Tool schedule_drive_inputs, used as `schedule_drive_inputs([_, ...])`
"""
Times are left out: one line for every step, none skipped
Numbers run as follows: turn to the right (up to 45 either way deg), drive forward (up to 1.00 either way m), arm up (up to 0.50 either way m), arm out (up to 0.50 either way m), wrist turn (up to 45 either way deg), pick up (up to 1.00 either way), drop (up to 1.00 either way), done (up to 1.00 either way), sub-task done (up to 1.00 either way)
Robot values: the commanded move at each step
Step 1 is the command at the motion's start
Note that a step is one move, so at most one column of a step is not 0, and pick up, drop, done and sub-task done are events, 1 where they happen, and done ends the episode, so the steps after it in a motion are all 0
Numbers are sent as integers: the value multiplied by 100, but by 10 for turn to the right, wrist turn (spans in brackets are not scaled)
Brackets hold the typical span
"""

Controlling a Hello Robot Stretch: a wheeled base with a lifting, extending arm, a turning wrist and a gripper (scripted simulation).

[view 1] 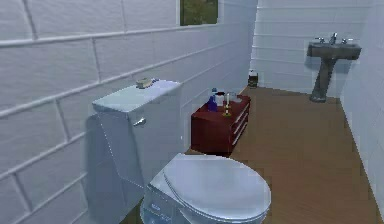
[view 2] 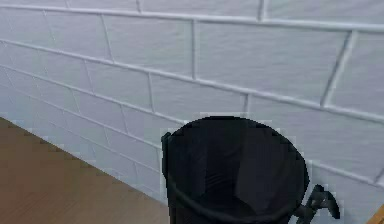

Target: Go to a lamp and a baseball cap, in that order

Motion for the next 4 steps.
schedule_drive_inputs([210, 0, 0, 0, 0, 0, 0, 0, 0])
schedule_drive_inputs([0, 5, 0, 0, 0, 0, 0, 0, 0])
schedule_drive_inputs([270, 0, 0, 0, 0, 0, 0, 0, 0])
schedule_drive_inputs([0, 80, 0, 0, 0, 0, 0, 0, 0])
